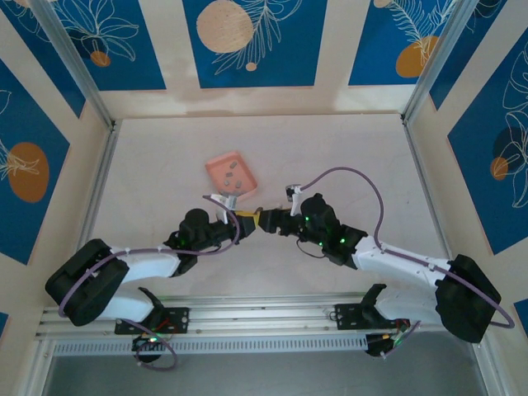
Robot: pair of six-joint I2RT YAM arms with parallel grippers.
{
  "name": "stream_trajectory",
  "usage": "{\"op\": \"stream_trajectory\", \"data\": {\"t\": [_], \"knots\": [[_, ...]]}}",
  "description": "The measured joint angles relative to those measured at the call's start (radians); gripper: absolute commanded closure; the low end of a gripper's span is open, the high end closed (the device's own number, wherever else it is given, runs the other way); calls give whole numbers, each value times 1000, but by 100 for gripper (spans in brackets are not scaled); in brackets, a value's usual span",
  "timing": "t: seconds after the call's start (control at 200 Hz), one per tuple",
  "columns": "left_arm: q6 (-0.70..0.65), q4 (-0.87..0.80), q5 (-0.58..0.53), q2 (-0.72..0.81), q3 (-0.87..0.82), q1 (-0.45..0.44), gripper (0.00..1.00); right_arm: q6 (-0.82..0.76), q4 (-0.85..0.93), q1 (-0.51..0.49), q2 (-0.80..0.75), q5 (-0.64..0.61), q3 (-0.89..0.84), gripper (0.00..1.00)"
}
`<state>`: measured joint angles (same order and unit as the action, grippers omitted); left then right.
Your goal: Load the staples into the stapler
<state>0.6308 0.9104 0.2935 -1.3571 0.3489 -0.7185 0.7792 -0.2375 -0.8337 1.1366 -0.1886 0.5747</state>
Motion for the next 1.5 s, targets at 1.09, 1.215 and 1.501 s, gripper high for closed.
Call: {"op": "stream_trajectory", "data": {"t": [1.09, 1.215, 1.501], "knots": [[-69, -66, -35, 37, -12, -26, 41, 196, 27, 26, 92, -85, 17, 79], [-67, -83, -46, 54, -12, -26, 32, 107, 110, 65, 93, -58, 49, 79], [-91, -183, -107, 112, -12, -26, 25, -97, 296, 214, 141, 100, 111, 80]]}}
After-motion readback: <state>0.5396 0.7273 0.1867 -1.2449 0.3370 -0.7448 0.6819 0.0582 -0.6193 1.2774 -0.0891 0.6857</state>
